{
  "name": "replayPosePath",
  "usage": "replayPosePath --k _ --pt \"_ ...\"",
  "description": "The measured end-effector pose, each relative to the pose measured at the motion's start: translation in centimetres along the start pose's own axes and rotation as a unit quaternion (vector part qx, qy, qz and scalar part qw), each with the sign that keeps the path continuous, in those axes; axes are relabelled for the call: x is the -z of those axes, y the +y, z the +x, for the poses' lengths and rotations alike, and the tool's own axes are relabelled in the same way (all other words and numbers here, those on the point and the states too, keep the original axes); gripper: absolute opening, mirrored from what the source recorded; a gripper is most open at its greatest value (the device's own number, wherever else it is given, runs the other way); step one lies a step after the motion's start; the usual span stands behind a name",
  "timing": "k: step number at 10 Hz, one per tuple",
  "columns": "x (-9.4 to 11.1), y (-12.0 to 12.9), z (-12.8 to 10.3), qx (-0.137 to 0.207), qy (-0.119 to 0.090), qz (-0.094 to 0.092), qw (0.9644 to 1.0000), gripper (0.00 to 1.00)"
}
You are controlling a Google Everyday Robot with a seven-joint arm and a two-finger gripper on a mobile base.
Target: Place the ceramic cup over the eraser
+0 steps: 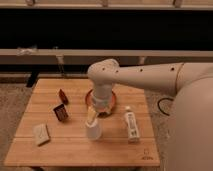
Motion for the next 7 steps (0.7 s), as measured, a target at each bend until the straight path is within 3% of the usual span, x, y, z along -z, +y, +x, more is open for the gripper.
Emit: replayPosePath --k 1,7 --pt "0.02 -0.07 0.01 0.003 0.006 -0.007 1.0 0.72" --pt "0.02 -0.15 0.05 0.003 0.007 -0.008 0.9999 0.72"
